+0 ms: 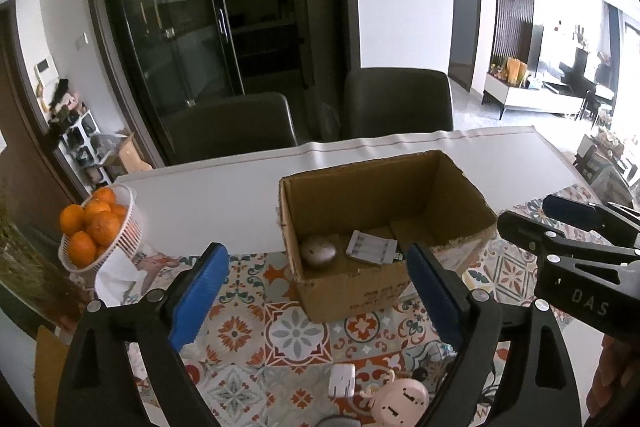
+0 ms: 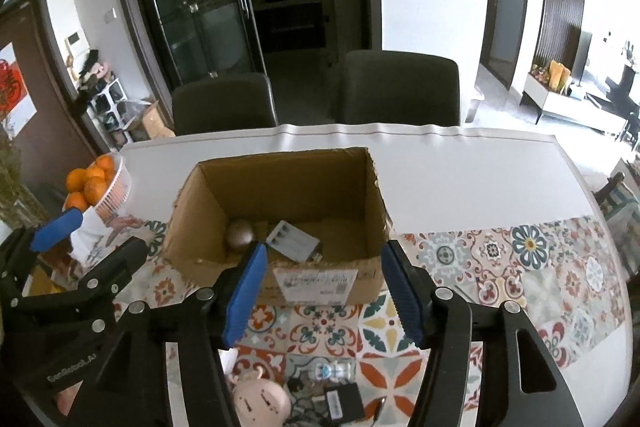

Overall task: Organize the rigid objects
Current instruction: 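Move both tools back down toward the remaining gadgets on the table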

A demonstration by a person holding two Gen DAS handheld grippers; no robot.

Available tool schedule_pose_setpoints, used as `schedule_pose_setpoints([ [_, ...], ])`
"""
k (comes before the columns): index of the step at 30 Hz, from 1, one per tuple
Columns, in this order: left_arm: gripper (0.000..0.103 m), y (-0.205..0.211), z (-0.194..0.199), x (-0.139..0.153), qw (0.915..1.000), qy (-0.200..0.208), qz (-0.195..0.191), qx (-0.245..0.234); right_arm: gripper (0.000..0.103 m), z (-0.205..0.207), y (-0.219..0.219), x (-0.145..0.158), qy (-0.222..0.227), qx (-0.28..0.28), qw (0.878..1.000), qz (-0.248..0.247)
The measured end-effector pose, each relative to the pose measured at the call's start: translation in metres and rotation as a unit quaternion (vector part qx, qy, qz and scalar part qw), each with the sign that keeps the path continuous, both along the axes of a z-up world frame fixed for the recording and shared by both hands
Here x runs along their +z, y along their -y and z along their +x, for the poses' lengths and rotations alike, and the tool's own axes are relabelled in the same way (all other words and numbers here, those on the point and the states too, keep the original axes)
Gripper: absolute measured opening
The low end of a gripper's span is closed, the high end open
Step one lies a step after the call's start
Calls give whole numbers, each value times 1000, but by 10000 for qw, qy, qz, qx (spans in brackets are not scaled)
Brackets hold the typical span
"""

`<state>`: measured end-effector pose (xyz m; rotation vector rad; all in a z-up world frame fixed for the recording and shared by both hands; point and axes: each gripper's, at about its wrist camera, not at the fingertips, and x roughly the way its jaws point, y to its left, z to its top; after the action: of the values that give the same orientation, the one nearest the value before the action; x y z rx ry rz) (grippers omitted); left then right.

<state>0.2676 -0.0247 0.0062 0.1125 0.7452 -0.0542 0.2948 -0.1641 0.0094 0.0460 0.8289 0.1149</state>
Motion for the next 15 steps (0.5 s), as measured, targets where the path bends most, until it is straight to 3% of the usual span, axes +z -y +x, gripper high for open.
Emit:
schedule_pose_setpoints([
  [15, 94, -19, -64, -10, 9996, 224, 139, 73, 66, -70, -22, 0, 526, 32, 9983, -263],
])
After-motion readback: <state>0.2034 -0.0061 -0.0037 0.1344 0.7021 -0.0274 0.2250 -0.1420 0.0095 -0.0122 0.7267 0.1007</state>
